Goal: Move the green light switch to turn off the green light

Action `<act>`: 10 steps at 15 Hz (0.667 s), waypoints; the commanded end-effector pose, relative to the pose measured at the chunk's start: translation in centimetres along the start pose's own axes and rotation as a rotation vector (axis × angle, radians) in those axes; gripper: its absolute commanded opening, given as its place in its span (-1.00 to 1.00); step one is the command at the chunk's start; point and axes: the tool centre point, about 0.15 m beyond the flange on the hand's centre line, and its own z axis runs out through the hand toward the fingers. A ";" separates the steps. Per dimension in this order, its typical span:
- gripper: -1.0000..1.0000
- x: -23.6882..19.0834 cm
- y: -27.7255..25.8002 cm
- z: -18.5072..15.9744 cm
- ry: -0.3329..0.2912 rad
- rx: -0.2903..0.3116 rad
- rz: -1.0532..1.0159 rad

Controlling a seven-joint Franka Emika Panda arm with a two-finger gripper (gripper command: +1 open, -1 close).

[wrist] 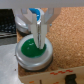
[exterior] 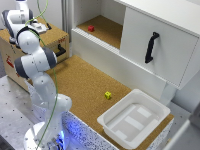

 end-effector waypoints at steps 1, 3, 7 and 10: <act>1.00 0.6 2.7 -7.5 0.071 -0.060 0.059; 1.00 1.0 3.3 -7.6 0.092 -0.053 0.070; 1.00 1.6 5.5 -7.1 0.141 -0.052 0.146; 1.00 1.6 5.5 -7.1 0.141 -0.052 0.146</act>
